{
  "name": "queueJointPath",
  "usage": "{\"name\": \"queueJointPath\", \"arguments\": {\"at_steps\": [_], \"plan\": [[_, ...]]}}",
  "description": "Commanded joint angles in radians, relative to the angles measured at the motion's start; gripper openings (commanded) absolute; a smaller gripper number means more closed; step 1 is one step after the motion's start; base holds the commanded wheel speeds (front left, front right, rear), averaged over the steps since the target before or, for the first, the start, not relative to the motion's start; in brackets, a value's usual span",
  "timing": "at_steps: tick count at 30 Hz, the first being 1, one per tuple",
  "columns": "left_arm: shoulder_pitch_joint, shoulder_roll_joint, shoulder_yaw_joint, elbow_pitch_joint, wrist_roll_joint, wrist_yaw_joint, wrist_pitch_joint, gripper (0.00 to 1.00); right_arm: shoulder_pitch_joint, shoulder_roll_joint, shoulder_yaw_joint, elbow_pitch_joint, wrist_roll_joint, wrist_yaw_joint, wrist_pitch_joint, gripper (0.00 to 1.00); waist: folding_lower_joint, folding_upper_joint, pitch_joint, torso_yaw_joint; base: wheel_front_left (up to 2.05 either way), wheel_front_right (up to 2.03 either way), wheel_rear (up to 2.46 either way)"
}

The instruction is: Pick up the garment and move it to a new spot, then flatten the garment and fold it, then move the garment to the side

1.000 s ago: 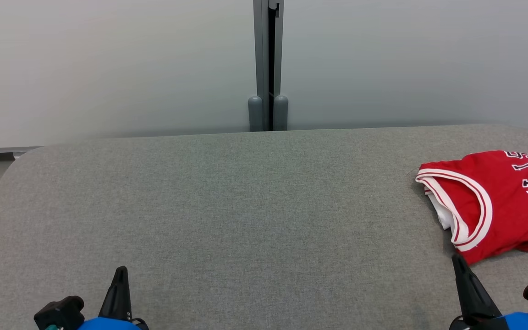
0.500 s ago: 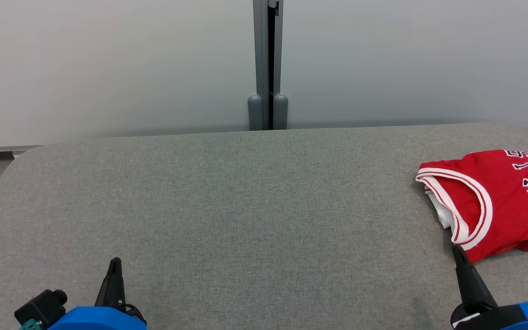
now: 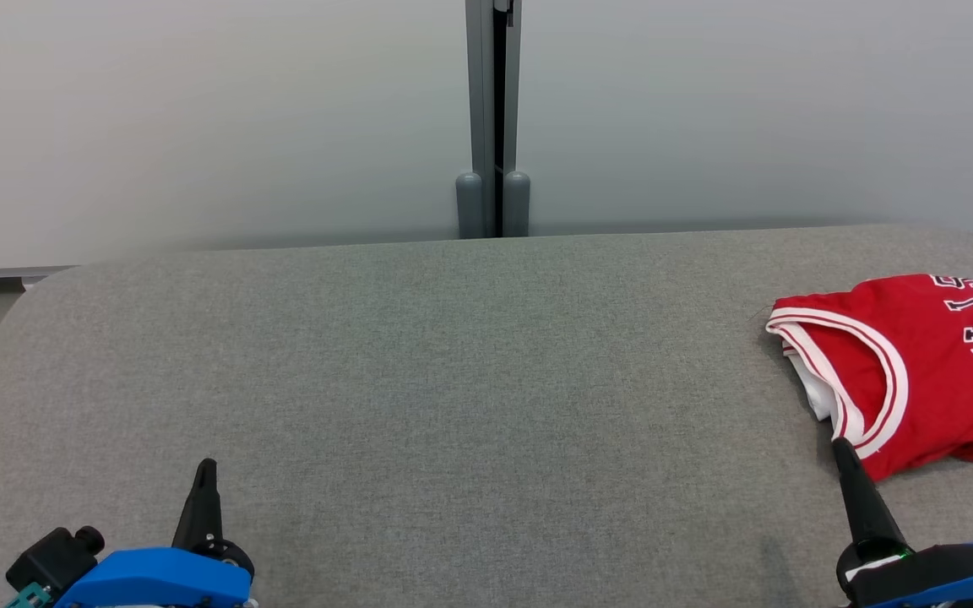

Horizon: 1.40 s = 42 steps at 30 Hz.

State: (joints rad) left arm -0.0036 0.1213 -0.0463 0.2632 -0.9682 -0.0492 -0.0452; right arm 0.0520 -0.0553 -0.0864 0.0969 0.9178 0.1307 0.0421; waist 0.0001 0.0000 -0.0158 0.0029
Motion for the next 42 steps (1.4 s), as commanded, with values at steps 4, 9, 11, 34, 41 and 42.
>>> {"name": "queueJointPath", "arguments": {"at_steps": [4,9,11,34,41,42], "plan": [[-0.035,-0.004,0.022,-0.014,-0.063,-0.011,0.015,0.00,-0.036,-0.010,-0.001,0.005,0.073,0.000,0.006,0.00,-0.0001,0.0000,0.001,0.000,0.00,0.00,0.00],[-0.041,-0.010,0.034,-0.015,-0.117,-0.018,0.029,0.00,-0.047,-0.010,-0.002,0.019,0.132,0.000,0.011,0.00,-0.0001,0.0000,0.002,0.000,0.00,0.00,0.00],[-0.044,-0.013,0.039,-0.015,-0.137,-0.021,0.034,0.00,-0.052,-0.010,-0.002,0.024,0.154,0.000,0.013,0.00,-0.0001,0.0000,0.003,0.000,0.00,0.00,0.00],[-0.074,-0.037,0.090,-0.017,-0.339,-0.046,0.085,0.00,-0.101,-0.010,-0.007,0.073,0.376,0.000,0.032,0.00,-0.0001,0.0000,0.008,-0.001,0.00,0.00,0.00],[-0.080,-0.043,0.104,-0.018,-0.397,-0.054,0.099,0.00,-0.112,-0.010,-0.008,0.088,0.438,0.000,0.037,0.00,-0.0001,0.0000,0.010,-0.001,0.00,0.00,0.00],[-0.081,-0.044,0.106,-0.017,-0.405,-0.054,0.102,0.00,-0.113,-0.010,-0.008,0.090,0.446,0.000,0.038,0.00,-0.0001,0.0000,0.010,-0.002,0.00,0.00,0.00]]}}
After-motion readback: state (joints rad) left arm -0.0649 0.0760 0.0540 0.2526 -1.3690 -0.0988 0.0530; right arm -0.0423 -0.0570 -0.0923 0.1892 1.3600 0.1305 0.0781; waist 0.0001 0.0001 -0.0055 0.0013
